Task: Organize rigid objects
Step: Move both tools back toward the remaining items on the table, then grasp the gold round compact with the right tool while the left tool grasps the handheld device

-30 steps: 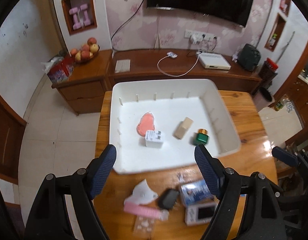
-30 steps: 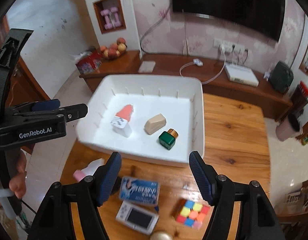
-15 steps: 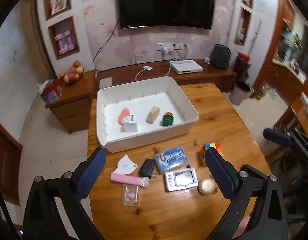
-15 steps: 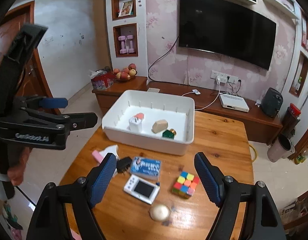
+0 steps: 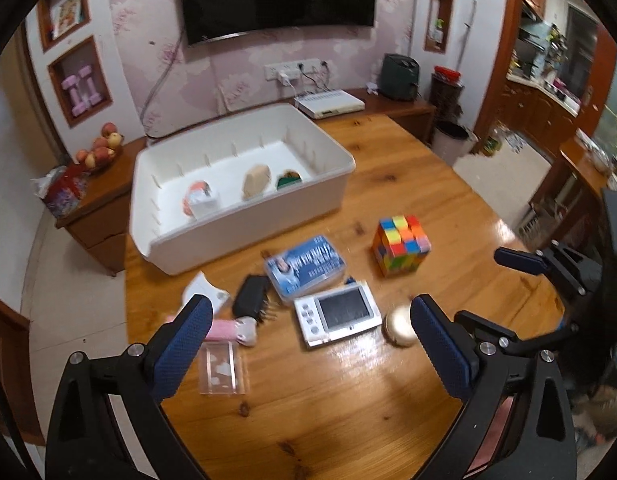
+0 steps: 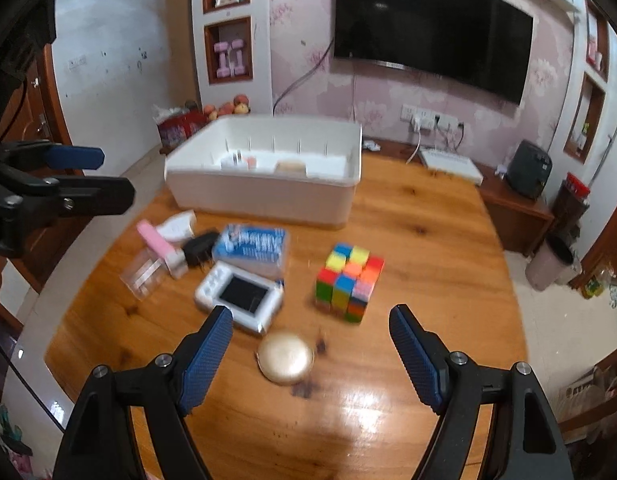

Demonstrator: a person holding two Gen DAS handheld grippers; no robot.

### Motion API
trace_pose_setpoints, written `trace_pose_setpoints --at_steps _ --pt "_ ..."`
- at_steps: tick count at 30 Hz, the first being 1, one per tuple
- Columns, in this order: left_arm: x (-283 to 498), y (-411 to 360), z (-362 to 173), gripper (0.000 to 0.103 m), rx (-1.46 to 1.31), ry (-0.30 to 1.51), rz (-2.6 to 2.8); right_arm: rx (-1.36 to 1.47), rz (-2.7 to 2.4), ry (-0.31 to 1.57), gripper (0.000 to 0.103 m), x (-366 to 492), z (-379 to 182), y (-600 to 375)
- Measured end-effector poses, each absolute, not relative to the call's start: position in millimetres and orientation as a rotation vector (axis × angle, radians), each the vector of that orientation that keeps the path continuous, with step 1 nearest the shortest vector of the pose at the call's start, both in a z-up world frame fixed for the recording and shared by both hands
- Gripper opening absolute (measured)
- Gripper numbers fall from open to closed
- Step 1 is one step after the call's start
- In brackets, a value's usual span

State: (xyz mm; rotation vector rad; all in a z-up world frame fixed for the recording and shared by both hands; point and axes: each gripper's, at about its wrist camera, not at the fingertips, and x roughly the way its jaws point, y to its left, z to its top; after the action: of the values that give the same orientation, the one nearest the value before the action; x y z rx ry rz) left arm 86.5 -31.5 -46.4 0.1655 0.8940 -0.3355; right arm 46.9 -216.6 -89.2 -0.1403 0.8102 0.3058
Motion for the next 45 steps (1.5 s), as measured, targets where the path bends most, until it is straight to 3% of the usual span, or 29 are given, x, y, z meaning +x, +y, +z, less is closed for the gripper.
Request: trace_pose_setpoints --at_steps 10,21,25,28,33,45 --pt "76 -45 -105 0.099 0.442 0.889 -0.476 -0.154 0.322 0.935 0.081 55 -163 -207" --pt "97 -71 -146 0.099 0.632 0.971 -0.623 -0.219 0.34 0.966 0.08 68 -197 -186" --pt "99 -88 -157 0.099 0.729 0.981 -0.685 -0.181 0.366 0.941 0.055 67 -193 -192" --pt "103 -97 -161 0.097 0.763 0.998 -0.729 -0.166 0.366 0.937 0.055 65 -192 -197" --pt "110 -112 -171 0.079 0.828 1.062 -0.796 -0.158 0.385 0.919 0.055 56 -193 -203" --pt "128 -121 -163 0.079 0.863 1.155 -0.864 -0.064 0.464 0.89 0.055 53 -196 -221"
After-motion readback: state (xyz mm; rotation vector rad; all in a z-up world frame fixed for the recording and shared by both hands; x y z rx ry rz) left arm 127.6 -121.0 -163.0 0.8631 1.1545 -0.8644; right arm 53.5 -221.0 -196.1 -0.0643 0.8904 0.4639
